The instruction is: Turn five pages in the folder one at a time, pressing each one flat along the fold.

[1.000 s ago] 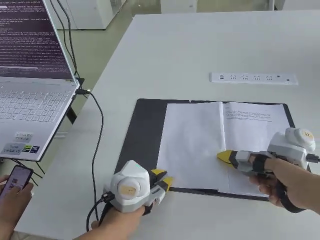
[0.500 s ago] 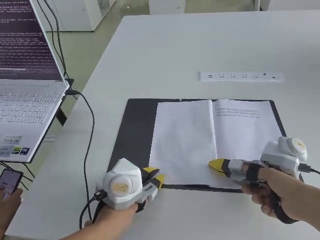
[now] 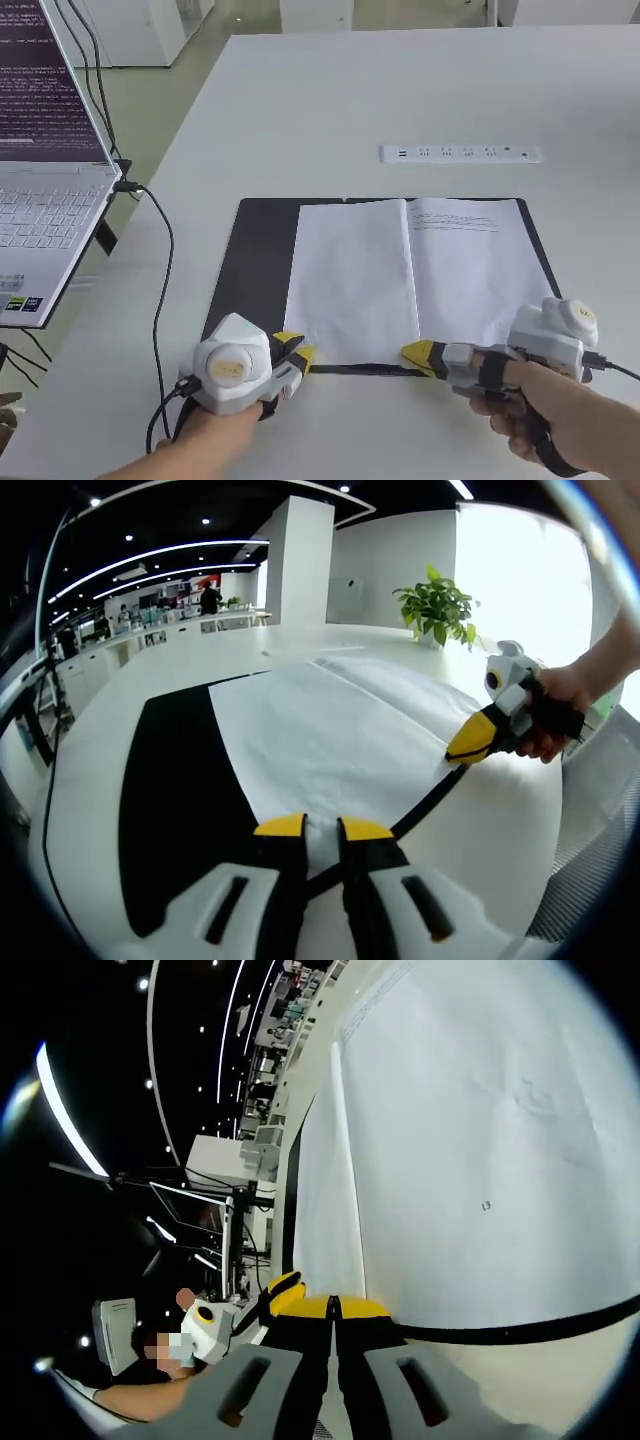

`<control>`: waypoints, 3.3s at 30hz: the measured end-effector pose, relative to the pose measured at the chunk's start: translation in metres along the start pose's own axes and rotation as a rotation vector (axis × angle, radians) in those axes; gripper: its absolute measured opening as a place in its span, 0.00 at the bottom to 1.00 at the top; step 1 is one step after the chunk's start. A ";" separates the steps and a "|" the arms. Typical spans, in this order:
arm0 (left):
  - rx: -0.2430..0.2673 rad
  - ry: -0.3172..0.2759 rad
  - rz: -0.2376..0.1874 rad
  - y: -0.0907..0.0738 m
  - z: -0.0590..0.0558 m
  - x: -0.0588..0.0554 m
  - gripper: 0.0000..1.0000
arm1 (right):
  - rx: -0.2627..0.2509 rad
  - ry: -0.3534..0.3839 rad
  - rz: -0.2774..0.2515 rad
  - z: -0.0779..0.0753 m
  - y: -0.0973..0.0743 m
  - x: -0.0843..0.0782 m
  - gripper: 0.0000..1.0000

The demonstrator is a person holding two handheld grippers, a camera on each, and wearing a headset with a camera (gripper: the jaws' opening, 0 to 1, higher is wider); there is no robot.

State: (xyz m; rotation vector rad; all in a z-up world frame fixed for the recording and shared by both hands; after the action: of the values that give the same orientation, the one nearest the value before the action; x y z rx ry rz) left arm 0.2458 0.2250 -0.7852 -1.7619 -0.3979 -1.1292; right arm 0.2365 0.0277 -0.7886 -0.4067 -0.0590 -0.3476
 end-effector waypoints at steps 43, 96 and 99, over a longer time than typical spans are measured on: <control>0.024 -0.162 -0.044 -0.150 -0.040 0.049 0.62 | -0.351 -0.740 -0.435 0.085 -0.201 -0.029 0.40; -0.237 0.055 0.062 0.013 -0.141 0.094 0.63 | -0.366 -0.575 -0.508 0.038 -0.212 -0.018 0.41; -0.252 0.076 0.065 0.029 -0.152 0.096 0.62 | -0.369 -0.574 -0.516 0.037 -0.214 -0.017 0.41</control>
State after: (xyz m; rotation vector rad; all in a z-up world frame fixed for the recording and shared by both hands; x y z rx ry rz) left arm 0.2375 0.0613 -0.7064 -1.9275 -0.1557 -1.2386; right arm 0.1478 -0.1362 -0.6764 -0.8521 -0.6766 -0.7464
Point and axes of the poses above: the centre of the closed fingertips' face, and the gripper's own axes: y roughly forward along the fingers, z roughly to its left, x roughly out of its top, the point moved 6 cm from there along -y, roughly backward along the fingers, and after that the axes turned 3 degrees about z, right-handed, at the moved point
